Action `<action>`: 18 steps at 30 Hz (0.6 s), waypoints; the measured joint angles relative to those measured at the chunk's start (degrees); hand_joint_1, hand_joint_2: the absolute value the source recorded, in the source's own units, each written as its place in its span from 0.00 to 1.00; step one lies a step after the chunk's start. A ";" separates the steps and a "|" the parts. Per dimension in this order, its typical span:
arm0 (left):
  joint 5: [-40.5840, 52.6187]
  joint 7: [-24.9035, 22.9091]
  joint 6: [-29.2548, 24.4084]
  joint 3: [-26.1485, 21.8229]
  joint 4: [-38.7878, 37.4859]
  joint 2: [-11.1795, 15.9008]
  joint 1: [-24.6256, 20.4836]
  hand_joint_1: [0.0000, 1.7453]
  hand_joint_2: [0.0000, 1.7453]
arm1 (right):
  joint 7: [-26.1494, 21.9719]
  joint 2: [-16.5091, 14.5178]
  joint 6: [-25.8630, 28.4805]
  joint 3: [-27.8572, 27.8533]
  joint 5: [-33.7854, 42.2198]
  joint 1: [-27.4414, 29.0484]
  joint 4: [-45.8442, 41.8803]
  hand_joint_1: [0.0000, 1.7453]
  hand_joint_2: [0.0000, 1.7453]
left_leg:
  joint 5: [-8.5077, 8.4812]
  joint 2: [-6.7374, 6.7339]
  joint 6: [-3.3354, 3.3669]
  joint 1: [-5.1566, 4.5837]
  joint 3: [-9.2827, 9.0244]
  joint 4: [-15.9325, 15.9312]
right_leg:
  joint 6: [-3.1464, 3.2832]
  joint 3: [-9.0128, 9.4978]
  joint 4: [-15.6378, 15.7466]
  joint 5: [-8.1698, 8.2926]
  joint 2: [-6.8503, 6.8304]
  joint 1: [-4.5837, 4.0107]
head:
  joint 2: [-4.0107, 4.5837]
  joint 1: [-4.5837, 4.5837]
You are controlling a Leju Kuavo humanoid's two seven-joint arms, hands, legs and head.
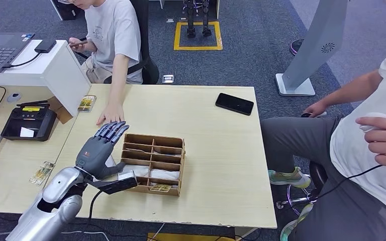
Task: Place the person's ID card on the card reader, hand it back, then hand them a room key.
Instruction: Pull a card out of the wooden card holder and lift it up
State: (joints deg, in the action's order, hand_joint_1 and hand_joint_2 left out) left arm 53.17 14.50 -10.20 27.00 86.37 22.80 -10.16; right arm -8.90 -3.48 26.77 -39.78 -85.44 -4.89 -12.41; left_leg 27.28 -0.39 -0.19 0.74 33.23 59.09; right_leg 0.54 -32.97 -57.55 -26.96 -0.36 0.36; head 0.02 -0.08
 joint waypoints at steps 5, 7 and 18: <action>0.10 0.02 0.31 -0.01 0.62 1.39 -0.09 0.00 1.00 | 0.00 0.00 0.00 0.00 -0.01 0.00 0.00 0.00 0.00 | 0.00 0.00 0.00 -0.02 0.01 0.00 | 0.00 0.00 0.00 0.00 0.00 0.00 | 0.00 -0.01; 0.12 0.02 0.37 -0.01 0.75 1.68 -0.09 0.00 1.00 | 0.00 0.00 0.00 0.00 -0.01 0.00 0.00 0.00 0.00 | 0.00 0.00 0.00 -0.03 0.01 0.00 | 0.00 0.00 0.00 0.00 0.00 0.00 | 0.00 -0.01; 0.68 -0.29 0.45 -0.01 0.86 2.68 -0.09 0.00 1.00 | 0.02 0.00 0.00 0.00 -0.04 -0.02 0.00 0.00 0.00 | 0.00 0.00 0.00 -0.01 0.01 0.00 | 0.00 0.00 0.00 0.00 0.00 0.00 | 0.00 0.00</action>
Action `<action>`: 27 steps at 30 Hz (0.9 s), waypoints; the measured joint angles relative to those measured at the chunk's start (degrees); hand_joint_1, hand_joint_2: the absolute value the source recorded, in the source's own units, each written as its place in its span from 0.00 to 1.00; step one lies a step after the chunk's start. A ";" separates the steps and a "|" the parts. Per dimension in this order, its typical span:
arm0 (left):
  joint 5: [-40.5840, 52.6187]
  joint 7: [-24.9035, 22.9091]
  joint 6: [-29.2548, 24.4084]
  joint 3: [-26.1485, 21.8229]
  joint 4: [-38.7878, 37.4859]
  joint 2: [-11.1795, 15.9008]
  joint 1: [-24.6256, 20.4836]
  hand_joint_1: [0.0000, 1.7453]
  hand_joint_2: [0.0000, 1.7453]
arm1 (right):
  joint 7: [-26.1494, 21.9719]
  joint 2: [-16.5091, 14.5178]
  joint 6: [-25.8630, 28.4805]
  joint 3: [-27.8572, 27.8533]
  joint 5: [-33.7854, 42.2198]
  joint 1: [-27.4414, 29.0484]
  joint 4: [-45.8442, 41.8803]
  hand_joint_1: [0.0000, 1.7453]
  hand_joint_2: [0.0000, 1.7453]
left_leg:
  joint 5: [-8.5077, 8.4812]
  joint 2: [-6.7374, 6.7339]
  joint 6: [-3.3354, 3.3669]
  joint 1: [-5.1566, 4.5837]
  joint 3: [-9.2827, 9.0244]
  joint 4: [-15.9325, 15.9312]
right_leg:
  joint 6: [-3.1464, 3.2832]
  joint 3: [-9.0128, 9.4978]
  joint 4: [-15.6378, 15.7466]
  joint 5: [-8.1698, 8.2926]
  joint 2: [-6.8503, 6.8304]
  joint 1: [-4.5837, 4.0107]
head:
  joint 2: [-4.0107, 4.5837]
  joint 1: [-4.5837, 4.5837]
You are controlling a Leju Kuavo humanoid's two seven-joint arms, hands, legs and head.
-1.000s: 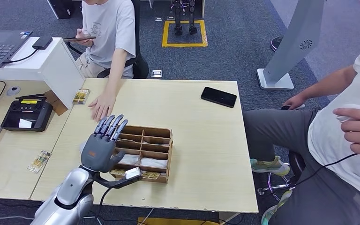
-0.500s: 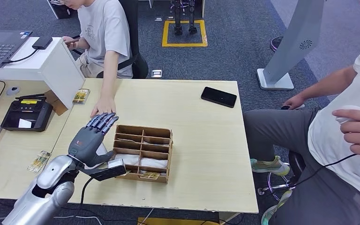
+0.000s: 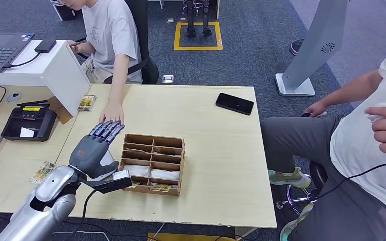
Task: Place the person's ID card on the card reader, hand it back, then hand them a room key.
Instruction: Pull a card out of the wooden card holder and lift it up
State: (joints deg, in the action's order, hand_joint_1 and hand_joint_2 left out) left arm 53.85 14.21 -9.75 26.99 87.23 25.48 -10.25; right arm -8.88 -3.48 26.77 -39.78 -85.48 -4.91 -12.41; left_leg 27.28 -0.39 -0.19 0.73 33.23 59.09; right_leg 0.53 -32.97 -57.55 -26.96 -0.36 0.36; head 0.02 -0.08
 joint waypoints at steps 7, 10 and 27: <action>0.28 -0.34 0.02 0.00 0.06 0.16 0.01 0.00 1.00 | 0.01 -0.01 -0.01 0.00 -0.04 -0.01 0.00 0.00 0.00 | 0.00 0.00 0.00 0.00 0.01 0.00 | 0.00 0.00 0.00 0.00 0.00 0.00 | 0.00 -0.01; -0.52 0.12 0.60 0.01 0.49 0.34 0.02 0.00 1.00 | 0.00 -0.01 0.00 0.00 -0.04 -0.02 0.00 0.00 0.00 | 0.00 0.00 0.00 -0.01 0.01 0.00 | 0.00 0.00 0.00 0.00 0.00 0.00 | 0.00 -0.01; -1.58 1.50 4.56 1.89 2.43 0.61 -1.60 0.00 1.00 | 0.35 -0.01 -0.17 0.00 -0.94 -0.38 0.00 0.00 0.00 | 0.00 -0.01 0.00 0.00 0.01 0.00 | 0.00 -0.02 0.00 0.00 0.01 0.00 | 0.00 0.01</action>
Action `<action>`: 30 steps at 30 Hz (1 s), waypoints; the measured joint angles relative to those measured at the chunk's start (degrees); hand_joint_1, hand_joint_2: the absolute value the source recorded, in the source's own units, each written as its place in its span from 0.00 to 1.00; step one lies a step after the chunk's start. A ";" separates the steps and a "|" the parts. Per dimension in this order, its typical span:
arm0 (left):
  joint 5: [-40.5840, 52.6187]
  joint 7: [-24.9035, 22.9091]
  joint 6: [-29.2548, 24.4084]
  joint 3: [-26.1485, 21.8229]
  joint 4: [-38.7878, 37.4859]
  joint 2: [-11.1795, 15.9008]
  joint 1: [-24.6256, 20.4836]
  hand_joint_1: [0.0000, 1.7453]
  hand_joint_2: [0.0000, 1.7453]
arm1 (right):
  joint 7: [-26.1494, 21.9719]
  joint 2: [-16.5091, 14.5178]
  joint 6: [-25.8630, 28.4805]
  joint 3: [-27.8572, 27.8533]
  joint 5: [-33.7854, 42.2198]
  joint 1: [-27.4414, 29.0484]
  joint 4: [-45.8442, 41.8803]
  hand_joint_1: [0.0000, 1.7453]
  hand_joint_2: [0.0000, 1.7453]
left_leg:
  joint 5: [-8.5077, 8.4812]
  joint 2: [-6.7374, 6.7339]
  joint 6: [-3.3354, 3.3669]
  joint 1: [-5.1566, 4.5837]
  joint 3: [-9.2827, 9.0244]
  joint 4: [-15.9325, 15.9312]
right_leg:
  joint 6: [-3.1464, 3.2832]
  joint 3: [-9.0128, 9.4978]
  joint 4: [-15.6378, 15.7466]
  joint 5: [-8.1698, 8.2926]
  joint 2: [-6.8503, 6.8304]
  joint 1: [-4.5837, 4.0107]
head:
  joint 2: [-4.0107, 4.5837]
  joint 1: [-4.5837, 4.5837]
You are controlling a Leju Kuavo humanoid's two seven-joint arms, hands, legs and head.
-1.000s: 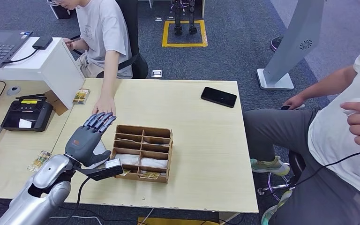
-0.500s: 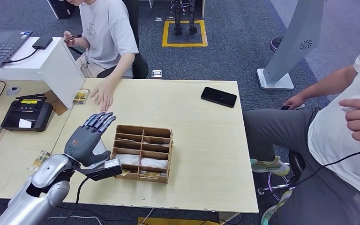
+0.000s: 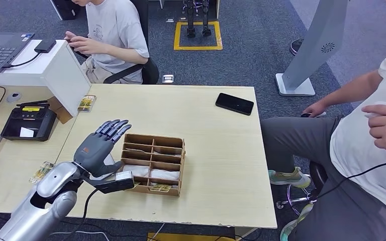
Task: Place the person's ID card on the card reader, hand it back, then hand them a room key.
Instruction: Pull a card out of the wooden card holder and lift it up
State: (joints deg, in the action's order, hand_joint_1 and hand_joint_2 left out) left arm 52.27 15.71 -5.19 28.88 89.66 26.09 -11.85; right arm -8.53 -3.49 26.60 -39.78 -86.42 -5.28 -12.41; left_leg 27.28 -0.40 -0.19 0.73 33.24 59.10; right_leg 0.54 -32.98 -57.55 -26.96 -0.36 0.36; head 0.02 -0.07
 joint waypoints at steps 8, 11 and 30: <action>-0.44 -0.02 -0.01 1.15 0.00 0.23 -0.15 0.00 1.00 | -0.04 0.00 0.00 0.00 -0.02 -0.25 0.00 0.00 0.00 | 0.00 0.00 0.00 0.00 0.00 0.00 | 0.00 0.00 0.00 0.00 0.00 0.00 | 0.00 -0.02; -0.45 -0.02 -0.01 1.25 0.00 0.23 -0.20 0.00 1.00 | -0.04 -0.01 0.00 0.00 -0.02 -0.31 0.00 0.00 0.00 | 0.00 0.00 0.00 0.00 0.00 0.00 | 0.00 0.00 0.00 0.00 0.00 0.00 | 0.00 -0.01; -1.78 -0.10 1.28 4.12 -0.05 -0.05 -0.84 0.00 1.00 | 0.14 -0.01 -0.15 0.04 -0.13 -0.39 0.00 0.00 0.00 | 0.00 0.00 0.00 0.00 0.00 0.00 | 0.00 -0.01 0.00 0.00 0.00 0.00 | 0.00 -0.01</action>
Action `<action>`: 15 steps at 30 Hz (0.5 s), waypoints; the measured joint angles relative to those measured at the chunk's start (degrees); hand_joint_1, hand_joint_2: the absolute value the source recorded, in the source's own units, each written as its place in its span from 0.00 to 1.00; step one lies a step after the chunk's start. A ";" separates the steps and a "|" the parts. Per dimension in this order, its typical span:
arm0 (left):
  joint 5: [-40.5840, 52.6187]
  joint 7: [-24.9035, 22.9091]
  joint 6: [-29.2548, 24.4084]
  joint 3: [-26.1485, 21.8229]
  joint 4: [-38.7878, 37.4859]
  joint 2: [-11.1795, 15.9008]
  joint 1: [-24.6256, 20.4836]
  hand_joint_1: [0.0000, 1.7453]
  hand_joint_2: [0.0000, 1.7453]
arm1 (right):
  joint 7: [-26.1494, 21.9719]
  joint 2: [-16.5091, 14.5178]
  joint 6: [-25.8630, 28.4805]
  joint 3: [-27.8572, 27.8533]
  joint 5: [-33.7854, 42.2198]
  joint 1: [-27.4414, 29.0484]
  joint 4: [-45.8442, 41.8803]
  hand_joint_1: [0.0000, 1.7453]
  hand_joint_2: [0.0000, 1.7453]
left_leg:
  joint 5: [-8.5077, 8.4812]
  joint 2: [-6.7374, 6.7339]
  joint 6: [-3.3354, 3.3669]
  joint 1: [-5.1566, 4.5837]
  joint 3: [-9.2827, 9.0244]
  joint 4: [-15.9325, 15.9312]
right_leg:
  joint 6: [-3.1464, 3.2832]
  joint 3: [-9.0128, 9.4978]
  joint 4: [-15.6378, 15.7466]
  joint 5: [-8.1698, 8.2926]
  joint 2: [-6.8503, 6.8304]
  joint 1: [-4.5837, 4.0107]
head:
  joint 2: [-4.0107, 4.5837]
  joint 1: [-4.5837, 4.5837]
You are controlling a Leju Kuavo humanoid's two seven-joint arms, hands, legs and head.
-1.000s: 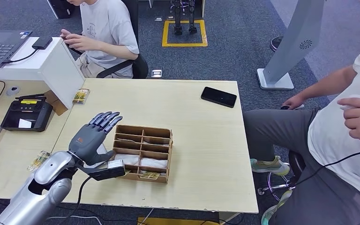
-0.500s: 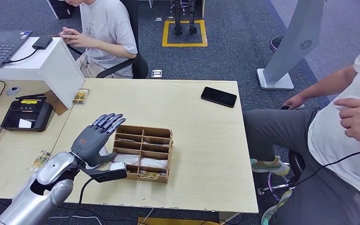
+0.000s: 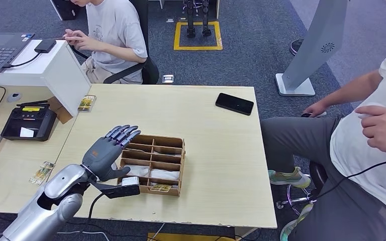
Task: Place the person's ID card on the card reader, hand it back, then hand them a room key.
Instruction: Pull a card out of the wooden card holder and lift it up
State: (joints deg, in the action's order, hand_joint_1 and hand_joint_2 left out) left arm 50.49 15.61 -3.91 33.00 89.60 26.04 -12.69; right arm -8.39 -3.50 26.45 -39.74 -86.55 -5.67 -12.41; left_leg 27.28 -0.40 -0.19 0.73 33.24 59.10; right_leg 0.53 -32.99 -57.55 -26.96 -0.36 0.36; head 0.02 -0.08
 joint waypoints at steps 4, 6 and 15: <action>-0.01 -0.20 -0.03 0.28 -0.03 0.16 -0.05 0.00 1.00 | 0.00 0.00 0.00 0.01 -0.01 -0.02 0.00 0.00 0.00 | 0.00 0.00 0.00 0.00 0.00 0.00 | 0.00 0.00 0.00 0.00 0.00 0.00 | 0.00 0.00; 0.02 -0.54 -0.08 0.39 -0.09 0.26 -0.12 0.00 1.00 | 0.00 0.00 -0.01 0.01 -0.01 -0.03 0.00 0.00 0.00 | 0.00 0.00 0.00 0.00 0.00 0.00 | 0.00 0.00 0.00 0.00 0.00 0.00 | 0.00 0.00; 0.20 -0.96 -0.20 0.73 -0.37 0.30 -0.18 0.00 1.00 | 0.00 0.00 -0.02 0.01 -0.01 -0.05 0.00 0.00 0.00 | 0.00 0.00 0.00 0.00 0.01 0.00 | 0.00 0.00 0.00 0.00 0.00 0.00 | 0.00 -0.01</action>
State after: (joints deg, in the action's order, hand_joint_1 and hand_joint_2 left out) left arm 50.69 14.64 -4.11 33.72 89.23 26.34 -12.87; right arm -8.39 -3.50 26.43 -39.73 -86.57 -5.72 -12.41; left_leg 27.28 -0.40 -0.19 0.72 33.25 59.10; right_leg 0.53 -32.99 -57.55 -26.96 -0.36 0.36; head 0.02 -0.09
